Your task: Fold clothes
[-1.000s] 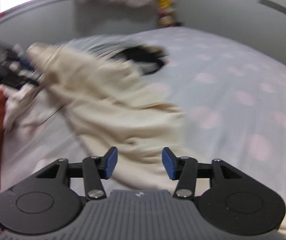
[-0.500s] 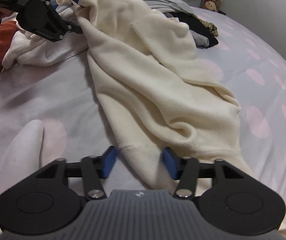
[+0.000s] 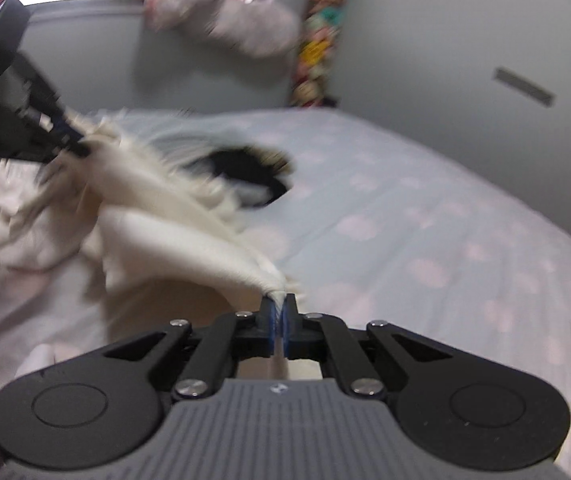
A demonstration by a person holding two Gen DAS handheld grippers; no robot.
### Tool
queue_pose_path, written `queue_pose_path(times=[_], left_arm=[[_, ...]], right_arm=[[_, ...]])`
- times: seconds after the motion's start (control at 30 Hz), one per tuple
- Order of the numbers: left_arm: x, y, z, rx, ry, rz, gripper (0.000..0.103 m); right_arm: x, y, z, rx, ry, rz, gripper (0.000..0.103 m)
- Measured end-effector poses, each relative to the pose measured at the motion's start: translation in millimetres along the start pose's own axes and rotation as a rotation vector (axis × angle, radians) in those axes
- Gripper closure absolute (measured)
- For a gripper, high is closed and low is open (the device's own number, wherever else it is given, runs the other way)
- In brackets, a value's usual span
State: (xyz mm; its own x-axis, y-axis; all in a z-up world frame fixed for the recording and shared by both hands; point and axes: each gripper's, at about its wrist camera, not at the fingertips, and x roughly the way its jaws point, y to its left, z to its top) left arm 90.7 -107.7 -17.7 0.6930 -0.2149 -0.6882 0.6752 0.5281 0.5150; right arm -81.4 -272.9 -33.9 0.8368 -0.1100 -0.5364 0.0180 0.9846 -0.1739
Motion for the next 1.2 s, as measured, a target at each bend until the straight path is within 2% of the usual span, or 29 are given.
queue_pose_path(times=[0.33,0.43,0.5,0.63,0.93,1.1,1.2], left_arm=[[-100,-52,38,0.023,-0.176,-0.212,0.098],[-104,-68,44,0.045,-0.184,-0.269,0.098],[-88,-76,47,0.051,-0.157,-0.280,0.098],[-43,-87,51,0.032,-0.092,-0.283,0.098],[56,-111,60,-0.009,0.056,-0.288,0.097],[92,-123,67,-0.039,0.104,-0.283,0.097],[109,-132,66,-0.041,0.125,-0.271,0.097]], right_arm=[[-154,-60,-15,0.070,-0.139,-0.203,0.099],[-185,-66,-22,0.045,-0.141,-0.232,0.099],[-191,-72,-27,0.035,-0.114,-0.235,0.099],[-161,-91,-45,0.061,-0.003,-0.221,0.099],[-31,-118,-59,0.030,0.206,-0.228,0.099],[30,-132,-68,0.011,0.322,-0.233,0.098],[56,-142,-78,0.054,0.373,-0.223,0.095]])
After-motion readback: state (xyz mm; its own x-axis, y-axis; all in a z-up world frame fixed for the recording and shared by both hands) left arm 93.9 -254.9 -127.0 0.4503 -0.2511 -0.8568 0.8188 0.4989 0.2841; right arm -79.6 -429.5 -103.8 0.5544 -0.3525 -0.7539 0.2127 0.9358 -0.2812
